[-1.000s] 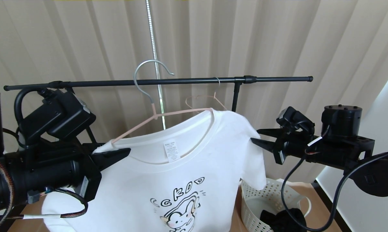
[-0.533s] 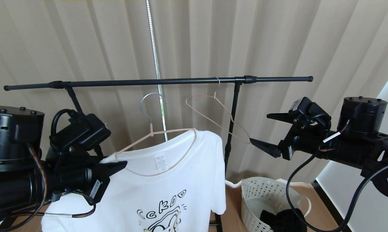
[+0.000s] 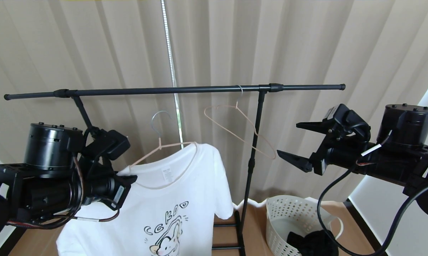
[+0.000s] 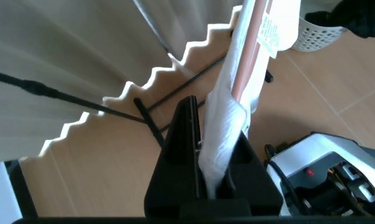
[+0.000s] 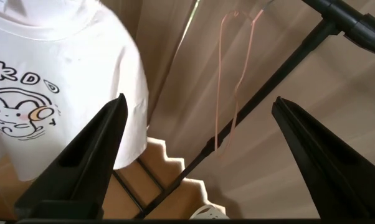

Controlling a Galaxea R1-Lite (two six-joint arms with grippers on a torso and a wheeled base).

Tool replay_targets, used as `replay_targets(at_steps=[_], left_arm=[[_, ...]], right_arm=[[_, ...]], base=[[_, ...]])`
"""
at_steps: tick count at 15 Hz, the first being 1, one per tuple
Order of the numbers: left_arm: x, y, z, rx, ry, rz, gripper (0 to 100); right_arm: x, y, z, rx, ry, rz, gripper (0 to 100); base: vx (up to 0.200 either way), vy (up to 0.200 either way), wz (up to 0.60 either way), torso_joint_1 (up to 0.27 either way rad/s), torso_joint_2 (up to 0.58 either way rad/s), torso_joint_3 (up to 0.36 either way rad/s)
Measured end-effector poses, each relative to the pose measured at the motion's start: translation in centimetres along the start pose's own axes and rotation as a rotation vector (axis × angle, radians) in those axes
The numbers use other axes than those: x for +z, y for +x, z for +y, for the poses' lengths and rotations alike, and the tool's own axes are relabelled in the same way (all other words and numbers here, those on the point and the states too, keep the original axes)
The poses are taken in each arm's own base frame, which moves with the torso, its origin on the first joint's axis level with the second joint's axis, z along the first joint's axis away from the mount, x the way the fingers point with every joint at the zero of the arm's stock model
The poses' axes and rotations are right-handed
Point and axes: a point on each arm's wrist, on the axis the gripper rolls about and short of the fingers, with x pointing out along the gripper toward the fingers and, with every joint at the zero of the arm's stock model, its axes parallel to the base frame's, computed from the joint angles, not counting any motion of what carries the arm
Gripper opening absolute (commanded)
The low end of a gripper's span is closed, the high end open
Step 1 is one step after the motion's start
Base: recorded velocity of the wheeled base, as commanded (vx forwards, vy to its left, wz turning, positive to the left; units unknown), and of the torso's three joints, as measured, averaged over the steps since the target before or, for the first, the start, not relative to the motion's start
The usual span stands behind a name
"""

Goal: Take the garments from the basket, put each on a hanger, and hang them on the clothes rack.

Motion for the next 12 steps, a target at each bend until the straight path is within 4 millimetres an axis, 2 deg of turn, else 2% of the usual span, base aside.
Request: replay_targets(at_steps=[4, 9, 12], left_arm=[[1.5, 4.4, 1.0, 0.115, -0.145, -0.012, 0], [5.0, 10.1, 4.2, 0.189, -0.231, -0.078, 0], [6.2, 12.6, 5.9, 0.218, -0.239, -0.087, 0]], right_arm=[[0.1, 0.0, 0.0, -0.001, -0.001, -0.002, 100], [0.2, 0.2, -0.2, -0.003, -0.004, -0.007, 100], [0.2, 0.3, -0.2, -0.003, -0.004, -0.007, 100]], base=[[0.0, 0.0, 0.0, 0.0, 0.0, 0.0], [0.0, 0.0, 0.0, 0.0, 0.0, 0.0], [0.0, 0.0, 0.0, 0.0, 0.0, 0.0]])
